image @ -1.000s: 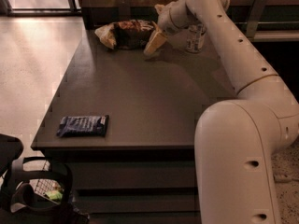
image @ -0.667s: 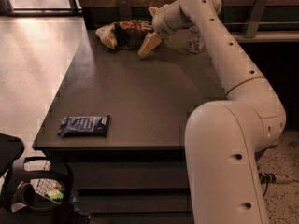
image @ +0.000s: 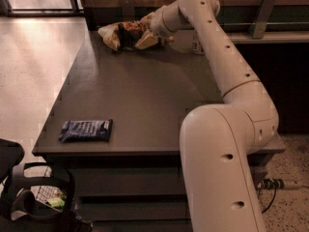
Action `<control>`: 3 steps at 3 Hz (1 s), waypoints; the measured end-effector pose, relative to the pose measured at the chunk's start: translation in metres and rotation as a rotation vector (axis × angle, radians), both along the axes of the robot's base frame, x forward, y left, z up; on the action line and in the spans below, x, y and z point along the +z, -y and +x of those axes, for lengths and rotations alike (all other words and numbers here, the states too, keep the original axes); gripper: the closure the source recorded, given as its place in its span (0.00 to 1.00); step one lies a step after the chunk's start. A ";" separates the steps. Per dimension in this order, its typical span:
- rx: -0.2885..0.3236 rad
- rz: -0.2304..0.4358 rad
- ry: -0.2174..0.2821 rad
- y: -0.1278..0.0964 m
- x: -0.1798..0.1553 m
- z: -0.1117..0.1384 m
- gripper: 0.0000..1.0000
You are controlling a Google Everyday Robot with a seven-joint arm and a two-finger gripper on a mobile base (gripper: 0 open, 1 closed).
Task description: Move brown chip bag near rxbar blueberry
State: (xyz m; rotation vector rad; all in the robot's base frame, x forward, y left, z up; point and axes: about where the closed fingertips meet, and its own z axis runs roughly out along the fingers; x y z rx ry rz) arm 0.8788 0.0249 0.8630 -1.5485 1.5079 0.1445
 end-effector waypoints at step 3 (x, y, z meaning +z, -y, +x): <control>0.014 -0.002 -0.013 -0.011 -0.010 0.000 1.00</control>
Offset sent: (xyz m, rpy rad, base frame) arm 0.0001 0.0046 -0.0036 -0.0005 0.0047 0.0057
